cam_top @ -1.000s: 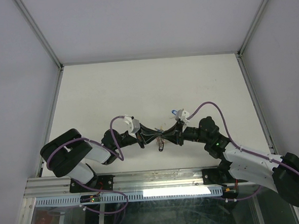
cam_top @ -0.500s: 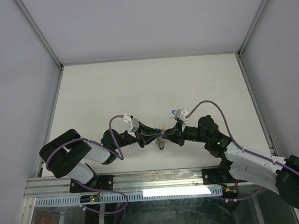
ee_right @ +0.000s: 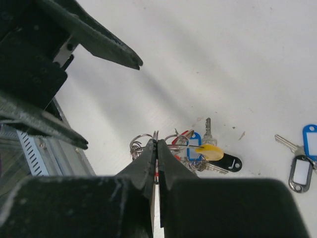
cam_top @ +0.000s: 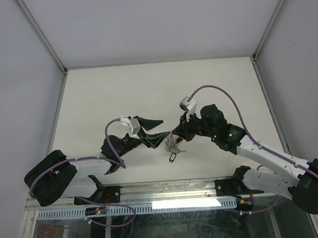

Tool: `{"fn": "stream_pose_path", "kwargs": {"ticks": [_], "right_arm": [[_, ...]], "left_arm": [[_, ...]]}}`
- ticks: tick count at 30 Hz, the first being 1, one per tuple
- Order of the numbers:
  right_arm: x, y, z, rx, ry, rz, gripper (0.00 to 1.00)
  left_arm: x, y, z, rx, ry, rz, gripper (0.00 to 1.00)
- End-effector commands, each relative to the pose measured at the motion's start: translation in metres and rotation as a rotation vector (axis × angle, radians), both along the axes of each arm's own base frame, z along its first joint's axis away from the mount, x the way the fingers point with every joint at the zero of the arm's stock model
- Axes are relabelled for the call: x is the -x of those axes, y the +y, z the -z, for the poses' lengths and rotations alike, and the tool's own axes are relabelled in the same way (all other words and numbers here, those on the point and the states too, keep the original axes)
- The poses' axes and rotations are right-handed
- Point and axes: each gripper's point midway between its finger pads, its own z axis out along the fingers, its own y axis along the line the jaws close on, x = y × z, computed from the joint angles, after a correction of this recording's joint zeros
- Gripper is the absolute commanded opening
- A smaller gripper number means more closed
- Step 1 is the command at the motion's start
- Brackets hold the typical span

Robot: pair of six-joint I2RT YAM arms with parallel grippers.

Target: Put the keys on the keyring

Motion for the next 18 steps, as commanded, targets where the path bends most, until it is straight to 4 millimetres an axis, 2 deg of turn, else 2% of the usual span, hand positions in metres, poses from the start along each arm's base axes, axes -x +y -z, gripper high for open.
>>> {"fn": "stream_pose_path", "kwargs": {"ticks": [1, 4, 7, 18], "right_arm": [[-0.024, -0.006, -0.016, 0.044, 0.105, 0.186, 0.00], [-0.033, -0.005, -0.021, 0.029, 0.169, 0.271, 0.00], [-0.040, -0.005, -0.028, -0.008, 0.205, 0.343, 0.00], [-0.043, -0.005, -0.046, -0.096, 0.285, 0.445, 0.00]], "left_arm": [[-0.026, 0.003, -0.001, -0.073, -0.003, -0.164, 0.62], [-0.035, 0.003, 0.001, -0.119, -0.027, -0.243, 0.67], [-0.036, -0.006, 0.003, -0.164, -0.063, -0.285, 0.70], [-0.034, -0.034, 0.015, -0.230, -0.124, -0.307, 0.70]]}}
